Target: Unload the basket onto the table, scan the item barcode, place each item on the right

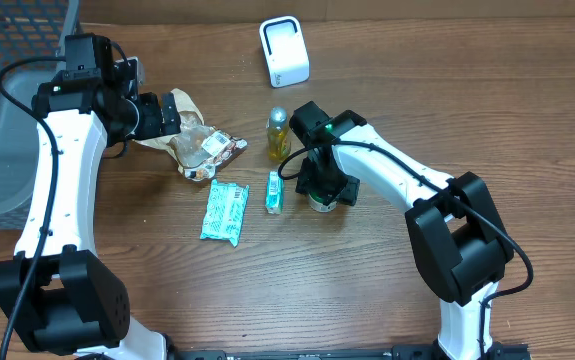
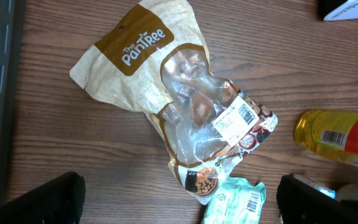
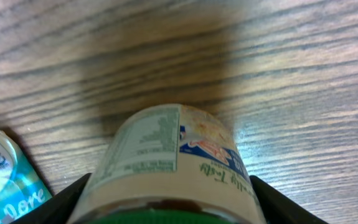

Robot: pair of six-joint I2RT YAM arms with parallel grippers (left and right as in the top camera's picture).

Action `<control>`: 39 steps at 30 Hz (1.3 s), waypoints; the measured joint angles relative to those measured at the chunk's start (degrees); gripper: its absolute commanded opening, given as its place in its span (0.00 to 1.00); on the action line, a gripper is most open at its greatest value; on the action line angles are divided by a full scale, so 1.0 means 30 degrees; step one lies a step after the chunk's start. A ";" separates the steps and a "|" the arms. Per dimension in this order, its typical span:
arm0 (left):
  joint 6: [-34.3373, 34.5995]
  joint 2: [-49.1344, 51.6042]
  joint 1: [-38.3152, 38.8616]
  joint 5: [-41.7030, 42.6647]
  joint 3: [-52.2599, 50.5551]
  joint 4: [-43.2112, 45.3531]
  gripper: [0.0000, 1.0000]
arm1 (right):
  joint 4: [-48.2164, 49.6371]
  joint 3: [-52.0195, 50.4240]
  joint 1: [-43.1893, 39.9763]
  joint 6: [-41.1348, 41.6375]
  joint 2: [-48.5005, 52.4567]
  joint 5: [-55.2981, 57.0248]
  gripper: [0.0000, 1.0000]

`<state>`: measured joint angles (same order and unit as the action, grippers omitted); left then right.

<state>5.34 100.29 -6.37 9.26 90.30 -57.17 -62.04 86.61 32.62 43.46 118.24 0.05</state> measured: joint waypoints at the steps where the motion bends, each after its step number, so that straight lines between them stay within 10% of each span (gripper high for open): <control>1: 0.0000 0.0000 0.0007 0.0000 0.0000 -0.0007 1.00 | -0.0095 0.0000 -0.0007 0.0000 0.0000 -0.0058 0.70; 39: 0.0000 0.0000 0.0000 0.0000 0.0000 -0.0007 0.99 | -0.7490 0.0160 -0.2703 -0.0007 -0.0007 -1.0069 0.55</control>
<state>5.34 100.29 -6.37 9.26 90.30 -57.19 -84.51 87.09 24.51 43.44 118.21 -30.15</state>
